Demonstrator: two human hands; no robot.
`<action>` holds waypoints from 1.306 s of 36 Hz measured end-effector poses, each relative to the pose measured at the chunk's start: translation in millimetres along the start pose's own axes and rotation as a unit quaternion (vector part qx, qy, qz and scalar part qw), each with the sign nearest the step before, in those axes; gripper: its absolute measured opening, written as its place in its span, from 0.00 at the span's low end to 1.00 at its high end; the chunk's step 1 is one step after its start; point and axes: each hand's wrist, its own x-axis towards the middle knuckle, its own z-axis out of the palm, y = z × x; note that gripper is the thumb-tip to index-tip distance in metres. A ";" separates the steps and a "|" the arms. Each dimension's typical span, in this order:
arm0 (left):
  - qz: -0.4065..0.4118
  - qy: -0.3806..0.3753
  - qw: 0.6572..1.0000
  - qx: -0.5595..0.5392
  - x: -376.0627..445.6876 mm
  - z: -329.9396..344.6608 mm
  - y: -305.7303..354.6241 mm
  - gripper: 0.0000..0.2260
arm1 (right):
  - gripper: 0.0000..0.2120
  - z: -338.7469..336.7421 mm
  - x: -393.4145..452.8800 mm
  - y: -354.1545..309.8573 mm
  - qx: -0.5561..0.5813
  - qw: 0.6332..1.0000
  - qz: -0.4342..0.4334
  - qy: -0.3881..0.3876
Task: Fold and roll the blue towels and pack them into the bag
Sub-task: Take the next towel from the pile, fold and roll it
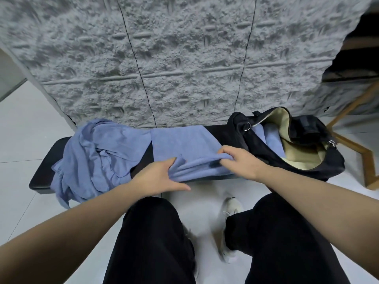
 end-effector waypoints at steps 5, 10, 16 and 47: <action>-0.003 -0.009 0.964 0.264 2.6 4.1 5.8 0.15 | 0.15 -2.8 -9.5 -12.1 -0.360 0.925 -0.023 -0.121; 0.054 0.062 0.983 0.164 0.8 9.8 -1.1 0.08 | 0.08 -3.6 -10.4 -11.4 -0.459 0.880 -0.047 -0.113; 0.012 0.033 0.991 0.128 -3.4 14.6 4.4 0.11 | 0.06 -8.2 -13.1 -7.6 -0.368 0.917 -0.045 -0.146; -0.022 0.114 0.990 0.086 -5.2 -2.7 10.4 0.04 | 0.12 4.9 -21.6 -11.9 -0.005 0.998 0.014 0.068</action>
